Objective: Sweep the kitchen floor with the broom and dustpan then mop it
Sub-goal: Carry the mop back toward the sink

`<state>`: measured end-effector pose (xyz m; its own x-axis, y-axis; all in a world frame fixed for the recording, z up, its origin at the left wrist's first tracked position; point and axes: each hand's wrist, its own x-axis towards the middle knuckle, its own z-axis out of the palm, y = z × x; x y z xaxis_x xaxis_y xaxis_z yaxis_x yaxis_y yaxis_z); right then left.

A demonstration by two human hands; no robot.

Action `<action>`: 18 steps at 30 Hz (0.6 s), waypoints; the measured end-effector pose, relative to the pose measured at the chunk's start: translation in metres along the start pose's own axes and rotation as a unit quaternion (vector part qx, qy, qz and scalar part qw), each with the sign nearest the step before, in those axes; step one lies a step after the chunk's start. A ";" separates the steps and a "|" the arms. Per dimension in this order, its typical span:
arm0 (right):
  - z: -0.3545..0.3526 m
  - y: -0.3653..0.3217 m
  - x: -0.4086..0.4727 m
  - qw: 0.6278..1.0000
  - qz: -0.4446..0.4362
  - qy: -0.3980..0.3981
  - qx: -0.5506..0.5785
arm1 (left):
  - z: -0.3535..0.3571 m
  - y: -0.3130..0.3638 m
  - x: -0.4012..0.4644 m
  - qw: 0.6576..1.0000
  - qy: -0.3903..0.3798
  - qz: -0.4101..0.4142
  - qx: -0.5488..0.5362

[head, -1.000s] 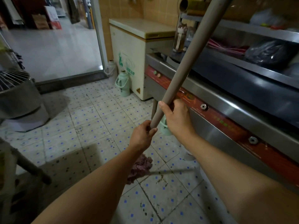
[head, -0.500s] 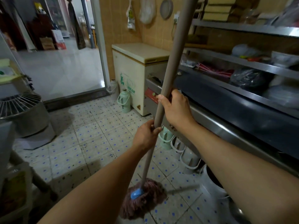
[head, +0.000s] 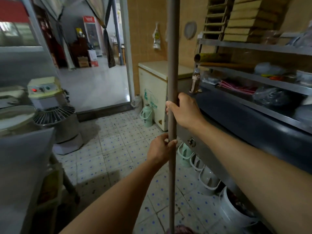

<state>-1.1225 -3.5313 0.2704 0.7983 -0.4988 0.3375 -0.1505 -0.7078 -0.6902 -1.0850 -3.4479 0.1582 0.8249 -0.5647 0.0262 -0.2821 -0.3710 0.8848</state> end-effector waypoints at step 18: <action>-0.018 -0.055 -0.069 0.935 -0.260 -0.223 0.092 | -0.015 0.034 -0.145 0.961 0.213 -0.168 -0.052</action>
<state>-1.1798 -3.4667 0.2961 0.9053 0.1759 0.3866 0.3961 -0.6786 -0.6185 -1.2067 -3.3675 0.1919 0.9928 -0.0658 -0.1001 0.0667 -0.3908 0.9180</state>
